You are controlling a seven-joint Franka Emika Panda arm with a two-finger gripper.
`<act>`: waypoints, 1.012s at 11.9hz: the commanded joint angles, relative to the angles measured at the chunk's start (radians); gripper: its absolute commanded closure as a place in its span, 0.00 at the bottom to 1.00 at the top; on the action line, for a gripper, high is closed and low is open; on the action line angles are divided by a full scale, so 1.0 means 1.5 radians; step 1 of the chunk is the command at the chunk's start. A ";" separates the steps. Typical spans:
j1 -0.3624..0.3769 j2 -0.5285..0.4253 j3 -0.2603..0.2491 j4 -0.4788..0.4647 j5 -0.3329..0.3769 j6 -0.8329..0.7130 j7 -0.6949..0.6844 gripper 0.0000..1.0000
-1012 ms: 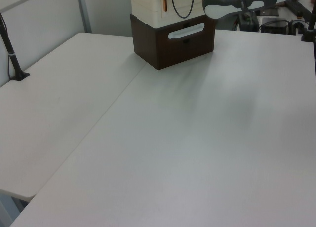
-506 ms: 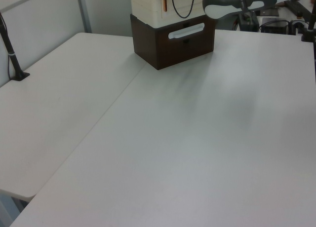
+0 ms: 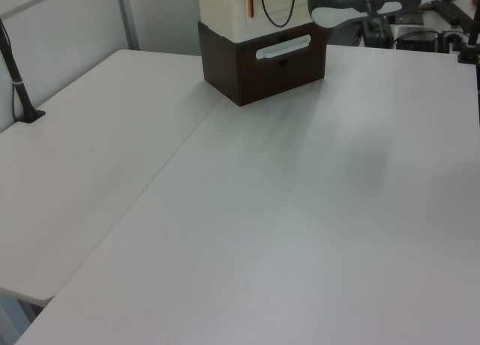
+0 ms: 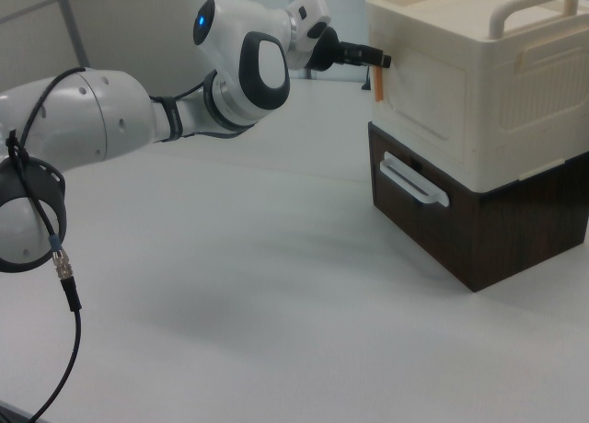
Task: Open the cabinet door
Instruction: 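Pull the door tab outward to start swinging the door open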
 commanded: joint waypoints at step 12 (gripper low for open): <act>-0.011 0.034 -0.012 0.018 -0.021 0.013 0.025 0.57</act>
